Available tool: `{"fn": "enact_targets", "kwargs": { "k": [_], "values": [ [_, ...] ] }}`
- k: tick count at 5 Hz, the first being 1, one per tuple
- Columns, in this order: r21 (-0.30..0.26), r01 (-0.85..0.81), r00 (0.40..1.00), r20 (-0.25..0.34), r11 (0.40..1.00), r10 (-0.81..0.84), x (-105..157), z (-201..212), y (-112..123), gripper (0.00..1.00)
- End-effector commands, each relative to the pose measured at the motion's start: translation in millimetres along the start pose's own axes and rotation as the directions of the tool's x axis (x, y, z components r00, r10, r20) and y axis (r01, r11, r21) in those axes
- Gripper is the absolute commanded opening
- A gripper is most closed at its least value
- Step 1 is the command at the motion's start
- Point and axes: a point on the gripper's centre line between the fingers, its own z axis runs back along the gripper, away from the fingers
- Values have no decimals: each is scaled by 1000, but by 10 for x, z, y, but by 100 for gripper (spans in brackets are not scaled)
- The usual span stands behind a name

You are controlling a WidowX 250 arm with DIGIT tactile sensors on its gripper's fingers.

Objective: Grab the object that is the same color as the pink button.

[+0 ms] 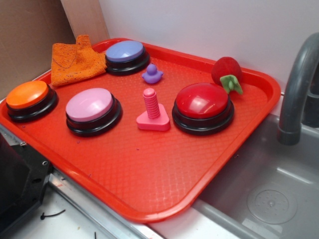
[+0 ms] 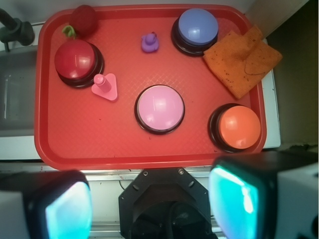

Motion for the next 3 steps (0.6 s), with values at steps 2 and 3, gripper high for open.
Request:
{"fn": "enact_targets", "kwargs": {
  "k": [2, 3],
  "values": [
    [39, -73, 997, 42, 997, 72, 322, -251, -24, 100],
    [12, -112, 992, 68, 994, 111, 540, -523, -20, 100]
  ]
}}
